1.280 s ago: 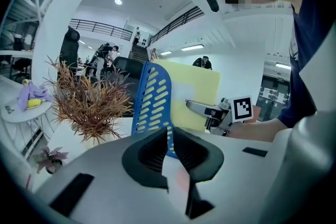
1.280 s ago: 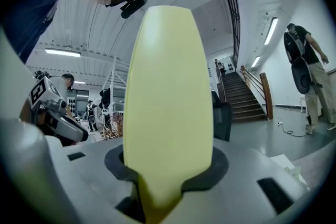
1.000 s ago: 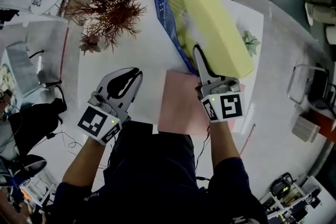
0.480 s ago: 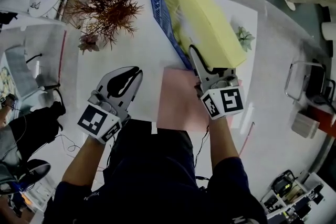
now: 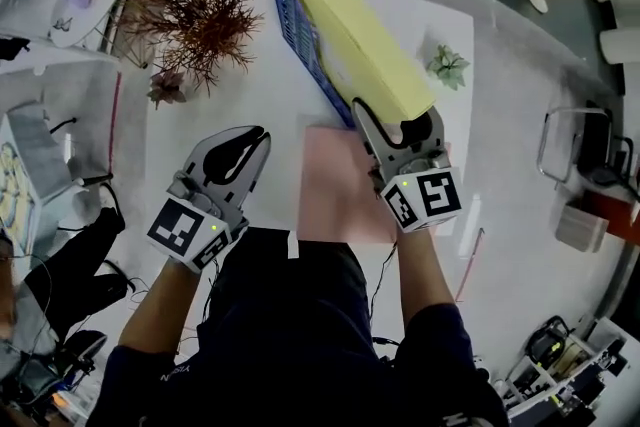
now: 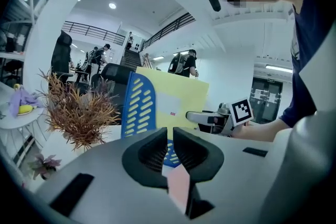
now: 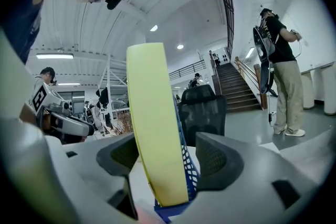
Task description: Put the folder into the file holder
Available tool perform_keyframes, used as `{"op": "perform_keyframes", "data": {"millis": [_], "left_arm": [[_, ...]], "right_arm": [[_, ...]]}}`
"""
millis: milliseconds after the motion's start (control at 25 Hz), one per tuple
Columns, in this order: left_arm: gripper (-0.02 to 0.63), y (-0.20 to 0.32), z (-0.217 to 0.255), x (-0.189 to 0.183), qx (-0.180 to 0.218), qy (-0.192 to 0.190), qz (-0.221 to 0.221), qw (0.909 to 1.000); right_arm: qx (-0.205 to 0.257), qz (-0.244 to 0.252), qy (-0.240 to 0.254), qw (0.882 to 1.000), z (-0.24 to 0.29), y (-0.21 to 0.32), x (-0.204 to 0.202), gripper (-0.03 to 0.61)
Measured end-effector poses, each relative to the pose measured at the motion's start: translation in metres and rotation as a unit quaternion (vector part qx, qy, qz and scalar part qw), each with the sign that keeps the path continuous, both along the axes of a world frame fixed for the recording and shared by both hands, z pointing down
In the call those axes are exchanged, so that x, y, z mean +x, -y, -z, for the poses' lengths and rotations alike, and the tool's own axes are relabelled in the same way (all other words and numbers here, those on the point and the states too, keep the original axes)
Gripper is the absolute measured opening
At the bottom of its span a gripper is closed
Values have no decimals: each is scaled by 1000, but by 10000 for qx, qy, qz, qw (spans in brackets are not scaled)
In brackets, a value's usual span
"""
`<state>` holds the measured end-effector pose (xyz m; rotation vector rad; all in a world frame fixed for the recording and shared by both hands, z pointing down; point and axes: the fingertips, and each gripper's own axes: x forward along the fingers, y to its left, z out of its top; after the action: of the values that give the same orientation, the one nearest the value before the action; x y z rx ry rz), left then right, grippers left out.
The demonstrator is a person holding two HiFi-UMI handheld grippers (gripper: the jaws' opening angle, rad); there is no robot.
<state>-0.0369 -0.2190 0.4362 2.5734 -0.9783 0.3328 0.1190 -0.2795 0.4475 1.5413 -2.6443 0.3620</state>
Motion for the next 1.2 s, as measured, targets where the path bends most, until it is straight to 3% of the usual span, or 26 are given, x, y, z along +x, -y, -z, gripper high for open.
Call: {"op": "perform_keyframes", "data": {"millis": [840,1200], "left_arm": [[55,-5,41,11,438,-255,-287,9983],[55,-8,56,10,581,-310,-299,9974]], "right_arm": [[-88,-360,79,9993,37,-64,18,330],[-88,-278,4,9996,57,-82,15,294]]}}
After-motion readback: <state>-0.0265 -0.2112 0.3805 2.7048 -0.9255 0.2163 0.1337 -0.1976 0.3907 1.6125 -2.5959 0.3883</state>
